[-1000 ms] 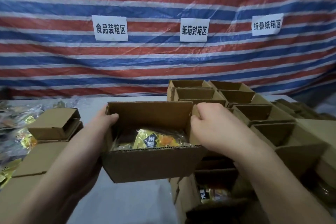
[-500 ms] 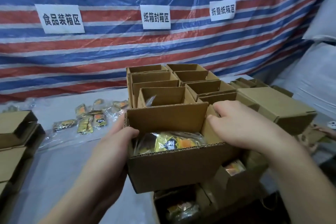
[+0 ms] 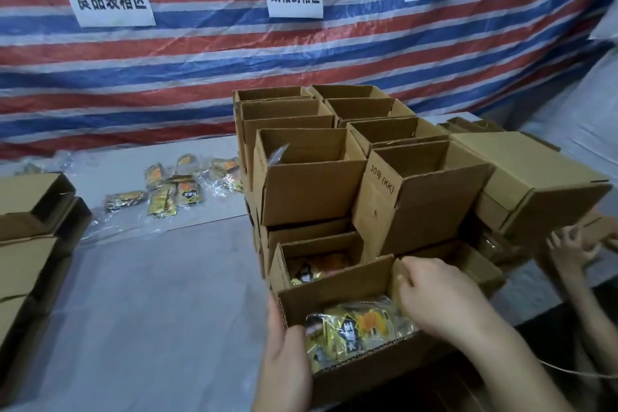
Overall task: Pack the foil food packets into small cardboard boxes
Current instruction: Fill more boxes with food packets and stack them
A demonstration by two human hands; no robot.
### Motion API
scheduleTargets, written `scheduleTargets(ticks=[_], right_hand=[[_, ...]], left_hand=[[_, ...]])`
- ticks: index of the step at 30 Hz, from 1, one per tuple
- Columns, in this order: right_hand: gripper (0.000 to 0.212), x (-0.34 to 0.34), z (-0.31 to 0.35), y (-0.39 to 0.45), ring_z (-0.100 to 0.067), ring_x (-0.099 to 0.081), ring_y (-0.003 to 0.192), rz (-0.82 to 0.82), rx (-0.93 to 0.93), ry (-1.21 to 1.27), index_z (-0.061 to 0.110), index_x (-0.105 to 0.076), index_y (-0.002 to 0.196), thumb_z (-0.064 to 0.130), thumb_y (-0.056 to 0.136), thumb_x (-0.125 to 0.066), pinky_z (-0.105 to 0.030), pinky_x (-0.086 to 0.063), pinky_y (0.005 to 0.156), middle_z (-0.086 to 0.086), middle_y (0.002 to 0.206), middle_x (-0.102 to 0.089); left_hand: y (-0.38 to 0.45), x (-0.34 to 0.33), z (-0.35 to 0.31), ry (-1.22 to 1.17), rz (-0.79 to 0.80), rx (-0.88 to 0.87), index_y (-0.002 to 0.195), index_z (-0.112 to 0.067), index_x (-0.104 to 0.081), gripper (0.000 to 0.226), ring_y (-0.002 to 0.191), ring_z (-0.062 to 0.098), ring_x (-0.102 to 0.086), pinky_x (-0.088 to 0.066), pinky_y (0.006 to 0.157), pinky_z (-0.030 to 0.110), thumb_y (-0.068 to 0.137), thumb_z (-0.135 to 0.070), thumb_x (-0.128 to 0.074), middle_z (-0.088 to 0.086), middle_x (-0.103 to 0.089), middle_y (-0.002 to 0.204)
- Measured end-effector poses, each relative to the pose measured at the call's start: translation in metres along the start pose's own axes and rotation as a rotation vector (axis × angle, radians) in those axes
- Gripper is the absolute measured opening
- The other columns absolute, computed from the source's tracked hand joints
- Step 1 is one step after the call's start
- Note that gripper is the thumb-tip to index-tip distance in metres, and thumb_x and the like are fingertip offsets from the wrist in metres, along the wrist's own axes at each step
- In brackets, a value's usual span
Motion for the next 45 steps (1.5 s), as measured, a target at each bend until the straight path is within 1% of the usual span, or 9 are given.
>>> scheduleTargets(ticks=[4,7,11,16,22,26,31,36,45], right_hand=[[0.009,-0.030,-0.004,0.017,0.000,-0.046,0.060,0.016,-0.021,-0.022,0.029,-0.057,0.099,0.028,0.099,-0.049,-0.018,-0.029,0.049,0.015,0.076,-0.053],[0.008,-0.044,0.000,0.023,-0.002,-0.041,0.054,-0.002,-0.040,-0.104,0.029,-0.049,0.093,0.025,0.097,-0.055,-0.020,-0.024,0.044,0.014,0.071,-0.046],[0.006,-0.054,0.002,0.026,-0.006,-0.050,0.061,-0.077,-0.058,-0.120,0.030,-0.062,0.096,0.025,0.096,-0.059,-0.018,-0.028,0.045,0.014,0.078,-0.053],[0.012,-0.054,0.003,0.033,-0.006,-0.050,0.060,-0.100,-0.041,-0.146,0.033,-0.056,0.087,0.025,0.095,-0.061,-0.019,-0.032,0.049,0.014,0.074,-0.053],[0.009,-0.062,0.004,0.037,-0.005,-0.062,0.070,-0.115,-0.009,-0.155,0.028,-0.061,0.105,0.027,0.099,-0.056,-0.018,-0.048,0.054,0.012,0.088,-0.062],[0.018,-0.054,0.009,0.032,-0.001,-0.048,0.057,-0.153,0.001,-0.125,0.033,-0.051,0.090,0.049,0.098,-0.049,-0.015,-0.028,0.042,0.016,0.074,-0.047],[0.030,-0.040,0.028,0.026,0.001,-0.048,0.058,-0.134,0.058,-0.077,0.036,-0.039,0.080,0.060,0.097,-0.039,-0.013,-0.027,0.042,0.014,0.074,-0.049],[0.021,-0.031,0.072,0.025,0.003,-0.046,0.063,-0.174,0.159,-0.008,0.041,-0.050,0.101,0.058,0.099,-0.038,-0.011,-0.035,0.052,0.016,0.079,-0.049],[0.022,-0.063,0.113,0.042,0.000,-0.054,0.067,-0.202,0.164,0.123,0.039,-0.046,0.078,0.045,0.099,-0.045,-0.013,-0.037,0.052,0.013,0.073,-0.054]], left_hand=[[0.010,-0.010,0.025,0.135,0.051,0.031,0.154,-0.040,-0.009,0.062,0.140,0.009,-0.032,-0.011,0.119,0.033,0.103,-0.016,-0.035,-0.008,-0.026,0.158],[0.018,-0.014,0.033,0.207,0.064,0.032,0.156,-0.031,0.000,0.062,0.149,0.017,-0.013,-0.007,0.123,0.041,0.104,-0.016,-0.032,-0.002,-0.012,0.163],[0.026,-0.017,0.031,0.210,0.068,0.017,0.156,-0.026,0.002,0.061,0.150,0.014,-0.005,-0.005,0.123,0.038,0.104,-0.017,-0.029,-0.005,-0.003,0.164],[0.036,-0.021,0.028,0.202,0.049,0.015,0.156,-0.026,-0.001,0.060,0.150,0.014,-0.008,-0.009,0.119,0.029,0.105,-0.016,-0.030,-0.004,-0.005,0.164],[0.043,-0.022,0.030,0.246,0.088,-0.050,0.156,-0.031,0.000,0.067,0.148,0.013,-0.014,-0.017,0.122,0.042,0.102,-0.016,-0.037,-0.007,-0.009,0.163],[0.040,-0.021,0.027,0.260,0.051,-0.029,0.156,-0.028,-0.003,0.064,0.149,0.014,-0.013,-0.013,0.123,0.040,0.103,-0.031,-0.038,-0.007,-0.009,0.163],[0.040,-0.012,0.018,0.263,-0.002,-0.042,0.156,-0.030,-0.005,0.063,0.149,0.007,-0.007,-0.006,0.120,0.029,0.102,-0.042,-0.036,-0.013,-0.004,0.163],[0.050,0.002,0.008,0.296,-0.014,-0.094,0.155,-0.032,-0.002,0.065,0.148,0.004,-0.006,-0.009,0.117,0.024,0.102,-0.040,-0.039,-0.016,-0.002,0.162],[0.069,0.042,0.023,0.418,-0.010,-0.145,0.152,-0.036,-0.003,0.066,0.131,-0.011,-0.010,-0.007,0.102,0.006,0.099,-0.043,-0.042,-0.018,-0.005,0.158]])
Point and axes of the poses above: each hand's wrist, its own y-axis towards the middle knuckle, its own x-axis out of the back of the hand, z = x × y, the point moved 1 cm from there along y, towards the middle knuckle
